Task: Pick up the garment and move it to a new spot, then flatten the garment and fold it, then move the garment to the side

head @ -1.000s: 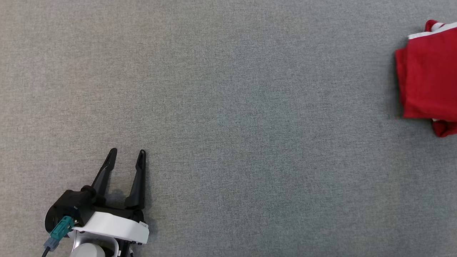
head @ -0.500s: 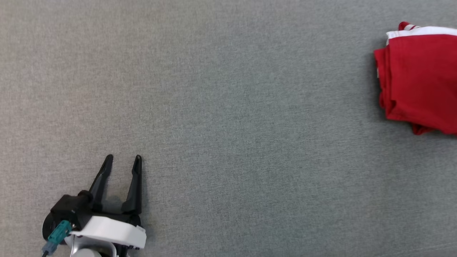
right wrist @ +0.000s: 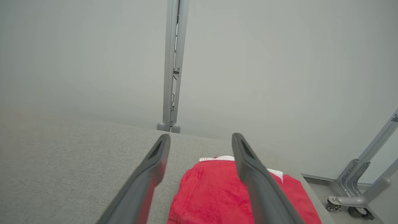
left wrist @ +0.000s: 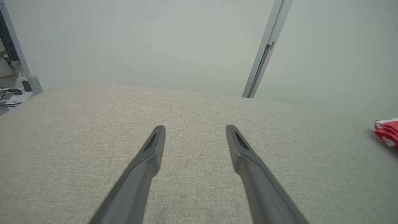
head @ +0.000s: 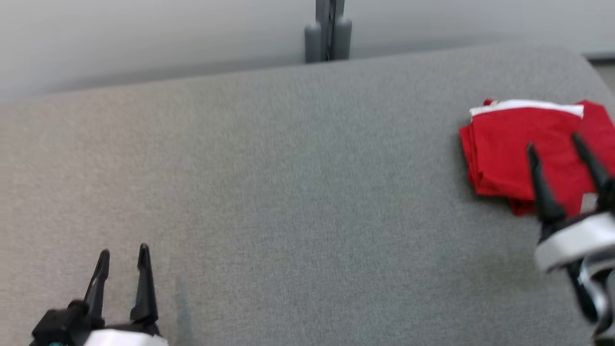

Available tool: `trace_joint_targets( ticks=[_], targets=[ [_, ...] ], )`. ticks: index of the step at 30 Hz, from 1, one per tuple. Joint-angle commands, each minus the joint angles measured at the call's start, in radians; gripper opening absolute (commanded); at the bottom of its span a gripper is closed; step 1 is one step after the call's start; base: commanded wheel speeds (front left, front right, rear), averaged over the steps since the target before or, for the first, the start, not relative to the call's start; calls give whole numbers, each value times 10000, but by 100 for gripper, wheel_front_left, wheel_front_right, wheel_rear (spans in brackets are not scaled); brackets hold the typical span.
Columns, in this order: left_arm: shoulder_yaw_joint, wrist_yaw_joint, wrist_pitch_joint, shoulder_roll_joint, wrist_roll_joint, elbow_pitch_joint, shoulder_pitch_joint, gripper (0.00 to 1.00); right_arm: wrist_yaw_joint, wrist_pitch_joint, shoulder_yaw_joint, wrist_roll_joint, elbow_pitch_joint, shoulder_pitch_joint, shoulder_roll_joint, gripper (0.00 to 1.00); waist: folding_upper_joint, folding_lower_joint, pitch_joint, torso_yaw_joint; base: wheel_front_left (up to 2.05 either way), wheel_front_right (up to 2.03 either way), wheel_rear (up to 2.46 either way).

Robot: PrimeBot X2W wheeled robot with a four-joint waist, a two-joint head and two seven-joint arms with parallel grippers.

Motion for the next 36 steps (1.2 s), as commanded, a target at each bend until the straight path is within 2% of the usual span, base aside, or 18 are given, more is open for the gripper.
trace_joint_targets(
  ticks=[1,10,16,23,24,28,36],
  targets=[
    [142,1,-36,-50,94,-70,264,100,0,-282,-30,-112,-85,441,187,100,0,0,-909,164,0,0,0],
    [615,-232,-40,-200,978,249,1382,100,0,-1520,-239,-1320,645,2677,1922,100,0,0,-2009,317,0,0,0],
    [720,-281,-42,-452,1301,355,1463,100,0,-1780,-761,-2290,1060,3314,2506,100,0,0,-2268,488,0,0,0],
    [644,-826,-43,-599,1481,240,1517,100,0,-1793,-1051,-2593,657,3810,2720,100,0,0,-2319,492,0,0,0],
    [625,-795,2,-637,1410,309,1488,0,-2,-1732,-1020,-2540,711,3761,2744,0,0,0,-2321,497,0,0,0],
    [585,-794,75,-785,1338,718,1530,0,-2,-1661,-1001,-2497,1106,3959,2868,0,0,0,-2323,503,0,0,0],
    [704,-882,454,-808,82,847,1179,0,-2,-1261,-1138,-991,1180,3714,2863,0,0,0,-2288,528,0,0,0]
  ],
)
